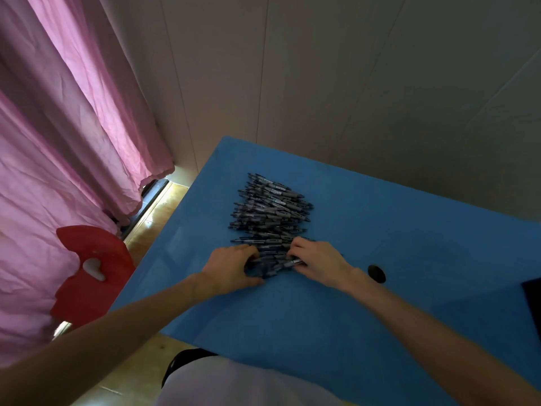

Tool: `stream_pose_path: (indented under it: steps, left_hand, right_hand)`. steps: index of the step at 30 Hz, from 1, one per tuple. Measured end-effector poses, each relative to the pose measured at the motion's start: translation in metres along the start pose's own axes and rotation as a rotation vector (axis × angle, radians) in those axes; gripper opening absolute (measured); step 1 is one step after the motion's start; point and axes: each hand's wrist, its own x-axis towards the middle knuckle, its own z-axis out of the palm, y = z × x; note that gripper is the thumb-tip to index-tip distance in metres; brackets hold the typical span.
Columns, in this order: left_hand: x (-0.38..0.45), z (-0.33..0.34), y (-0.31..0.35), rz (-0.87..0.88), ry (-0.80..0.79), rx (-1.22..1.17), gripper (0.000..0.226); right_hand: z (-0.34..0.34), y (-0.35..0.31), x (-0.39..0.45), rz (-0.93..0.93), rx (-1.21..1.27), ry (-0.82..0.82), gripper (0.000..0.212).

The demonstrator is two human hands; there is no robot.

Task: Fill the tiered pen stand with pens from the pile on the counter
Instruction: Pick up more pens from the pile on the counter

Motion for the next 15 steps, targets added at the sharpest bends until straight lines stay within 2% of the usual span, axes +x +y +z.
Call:
stream_pose_path:
  steps: [4, 9, 13, 15]
  left_hand:
    - [0.0, 0.0, 0.005, 0.042, 0.017, 0.045, 0.064]
    - [0.001, 0.002, 0.009, 0.065, 0.043, 0.014, 0.054]
    - [0.006, 0.003, 0.014, 0.107, 0.022, 0.016, 0.058]
    - [0.009, 0.005, 0.018, 0.141, 0.02, 0.024, 0.057]
  right_hand:
    - [0.004, 0.003, -0.011, -0.006, -0.002, 0.003, 0.02]
    - [0.003, 0.011, -0.035, 0.016, 0.065, 0.094, 0.018]
    - [0.005, 0.024, -0.048, 0.119, 0.033, 0.097, 0.04]
    - [0.006, 0.031, -0.055, 0.135, 0.0, 0.064, 0.034]
